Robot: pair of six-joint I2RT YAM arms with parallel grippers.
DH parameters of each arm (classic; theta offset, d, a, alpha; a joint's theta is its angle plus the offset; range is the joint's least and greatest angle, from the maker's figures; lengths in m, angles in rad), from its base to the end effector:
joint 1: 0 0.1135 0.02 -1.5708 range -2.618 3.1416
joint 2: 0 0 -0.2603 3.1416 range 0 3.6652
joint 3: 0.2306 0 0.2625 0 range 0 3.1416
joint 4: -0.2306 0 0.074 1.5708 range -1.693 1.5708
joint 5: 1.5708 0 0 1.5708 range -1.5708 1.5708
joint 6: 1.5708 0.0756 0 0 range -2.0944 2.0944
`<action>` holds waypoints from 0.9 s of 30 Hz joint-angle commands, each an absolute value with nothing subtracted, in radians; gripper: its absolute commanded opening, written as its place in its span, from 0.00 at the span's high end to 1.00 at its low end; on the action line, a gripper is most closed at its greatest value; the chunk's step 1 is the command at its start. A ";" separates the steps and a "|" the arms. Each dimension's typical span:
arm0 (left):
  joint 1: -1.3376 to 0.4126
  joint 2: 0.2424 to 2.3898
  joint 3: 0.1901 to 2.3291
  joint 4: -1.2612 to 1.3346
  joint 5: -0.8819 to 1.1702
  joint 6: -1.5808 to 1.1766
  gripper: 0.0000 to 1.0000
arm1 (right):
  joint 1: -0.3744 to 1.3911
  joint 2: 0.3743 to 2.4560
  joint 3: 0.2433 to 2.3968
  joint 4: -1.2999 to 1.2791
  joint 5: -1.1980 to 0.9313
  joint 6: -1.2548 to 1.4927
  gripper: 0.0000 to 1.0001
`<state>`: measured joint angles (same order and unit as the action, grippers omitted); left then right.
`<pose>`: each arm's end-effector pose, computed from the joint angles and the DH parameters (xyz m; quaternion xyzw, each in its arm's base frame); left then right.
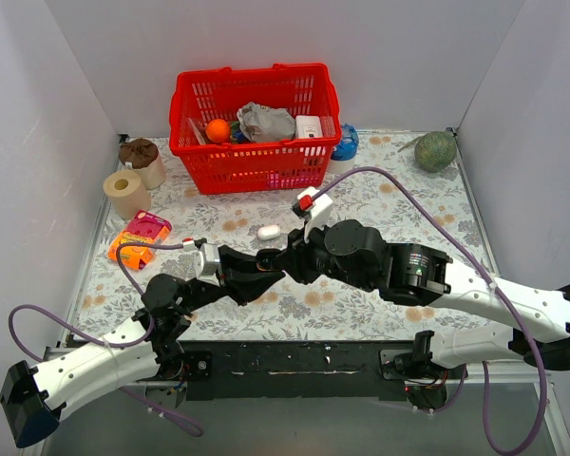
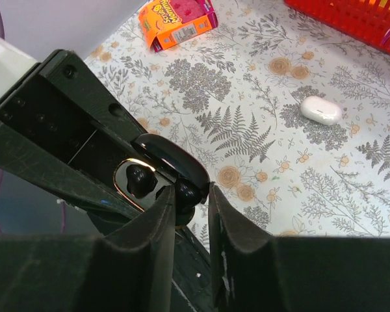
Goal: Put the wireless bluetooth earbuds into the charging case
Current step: Adjust the earbud with the charging case.
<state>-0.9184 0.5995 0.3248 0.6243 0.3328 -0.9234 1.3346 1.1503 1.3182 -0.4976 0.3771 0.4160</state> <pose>0.1042 -0.1771 0.2986 0.1343 0.5658 -0.7007 0.4133 0.0954 0.2776 0.4063 -0.2566 0.7646 0.3408 0.4831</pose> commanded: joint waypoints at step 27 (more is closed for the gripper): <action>-0.920 0.618 0.386 0.519 0.224 -0.963 1.00 | 1.327 1.083 1.355 -0.408 0.307 0.325 0.99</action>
<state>-0.9203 0.5850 0.3325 0.5995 0.2737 -0.9325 1.3262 1.1389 1.3186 -0.4713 0.3553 0.3916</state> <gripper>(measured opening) 0.284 0.092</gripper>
